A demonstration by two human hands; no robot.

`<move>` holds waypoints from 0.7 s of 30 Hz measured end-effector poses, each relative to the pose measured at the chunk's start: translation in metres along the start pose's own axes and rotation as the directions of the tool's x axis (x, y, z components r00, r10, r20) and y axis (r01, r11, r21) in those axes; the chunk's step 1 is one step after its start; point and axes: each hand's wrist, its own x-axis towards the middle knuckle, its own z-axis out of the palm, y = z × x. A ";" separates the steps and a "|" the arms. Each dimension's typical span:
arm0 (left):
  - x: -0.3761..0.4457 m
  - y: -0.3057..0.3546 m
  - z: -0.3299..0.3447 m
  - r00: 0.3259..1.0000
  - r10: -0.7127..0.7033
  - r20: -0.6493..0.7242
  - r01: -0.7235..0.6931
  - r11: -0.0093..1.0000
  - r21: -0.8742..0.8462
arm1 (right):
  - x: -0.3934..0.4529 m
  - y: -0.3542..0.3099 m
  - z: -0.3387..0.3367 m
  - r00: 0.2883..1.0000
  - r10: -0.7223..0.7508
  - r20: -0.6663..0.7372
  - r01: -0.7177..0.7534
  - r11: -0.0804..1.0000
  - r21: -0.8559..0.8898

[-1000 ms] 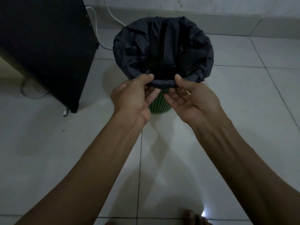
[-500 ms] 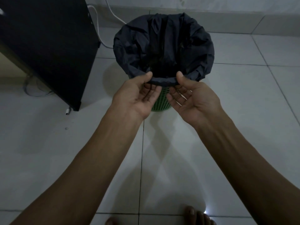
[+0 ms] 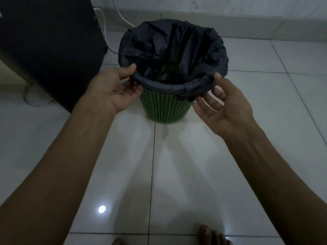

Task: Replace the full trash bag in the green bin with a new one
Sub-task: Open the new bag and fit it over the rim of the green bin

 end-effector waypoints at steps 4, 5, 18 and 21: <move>0.013 0.012 -0.004 0.996 0.080 0.028 -0.082 0.994 0.070 | 0.002 -0.006 0.005 0.998 0.060 0.031 -0.060 0.998 -0.002; 0.015 0.014 -0.004 0.995 0.091 0.033 -0.093 0.994 0.060 | 0.003 -0.006 0.007 0.995 0.092 0.037 -0.092 0.996 -0.006; -0.028 -0.063 0.018 0.992 0.092 -0.090 -0.085 0.993 0.080 | 0.004 0.015 0.017 0.984 0.023 0.176 -0.032 0.998 0.047; -0.028 -0.058 0.021 0.990 0.111 -0.087 -0.108 0.993 0.039 | 0.005 0.020 0.009 0.972 0.029 0.234 -0.045 0.997 0.064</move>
